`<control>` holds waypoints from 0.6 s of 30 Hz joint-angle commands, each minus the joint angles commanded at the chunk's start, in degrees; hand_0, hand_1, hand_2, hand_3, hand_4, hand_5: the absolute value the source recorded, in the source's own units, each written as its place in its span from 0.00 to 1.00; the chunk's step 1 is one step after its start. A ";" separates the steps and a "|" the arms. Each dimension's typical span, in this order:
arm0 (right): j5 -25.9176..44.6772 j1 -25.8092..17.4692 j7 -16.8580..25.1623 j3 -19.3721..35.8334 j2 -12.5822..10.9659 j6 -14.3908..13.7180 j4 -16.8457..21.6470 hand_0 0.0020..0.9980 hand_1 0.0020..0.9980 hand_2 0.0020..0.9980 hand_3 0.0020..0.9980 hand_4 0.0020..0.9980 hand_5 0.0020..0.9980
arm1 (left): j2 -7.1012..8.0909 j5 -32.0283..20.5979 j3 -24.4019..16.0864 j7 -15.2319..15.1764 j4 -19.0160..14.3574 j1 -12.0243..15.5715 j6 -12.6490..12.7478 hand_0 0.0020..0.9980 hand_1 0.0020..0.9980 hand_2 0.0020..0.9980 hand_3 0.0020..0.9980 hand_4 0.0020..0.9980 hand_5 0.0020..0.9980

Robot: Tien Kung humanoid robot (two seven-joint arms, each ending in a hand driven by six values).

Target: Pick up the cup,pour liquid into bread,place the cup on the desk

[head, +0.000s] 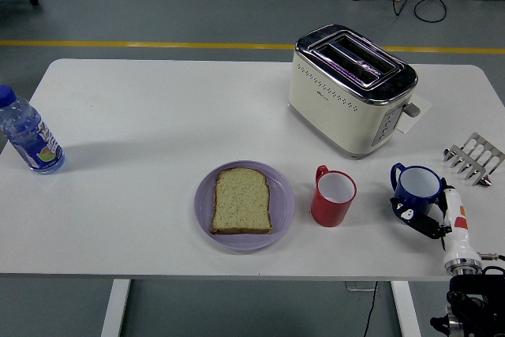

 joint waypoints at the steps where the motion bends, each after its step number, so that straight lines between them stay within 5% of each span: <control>1: 0.00 0.00 0.00 -0.01 0.00 -0.03 0.00 0.57 0.51 0.72 0.97 0.78 0.04 | 0.00 0.00 0.00 0.00 0.00 0.00 0.00 0.64 0.65 0.66 0.51 0.24 0.85; 6: -1.93 0.15 -1.48 0.12 0.00 -0.20 -0.14 0.57 0.51 0.72 0.97 0.78 0.04 | -0.02 -0.03 0.02 0.00 0.00 0.07 0.01 0.64 0.65 0.66 0.51 0.24 0.85; 7: -2.59 0.20 -1.86 0.19 0.01 -0.14 -0.20 0.61 0.54 0.77 1.00 0.89 0.01 | -0.02 -0.08 0.01 0.00 0.00 0.09 0.00 0.63 0.65 0.66 0.51 0.24 0.85; 18: -4.92 0.17 -1.52 0.56 0.04 -0.59 0.05 0.61 0.54 0.78 1.00 0.92 0.00 | 0.03 -0.01 -0.10 0.01 -0.01 0.05 -0.02 0.64 0.65 0.66 0.51 0.24 0.85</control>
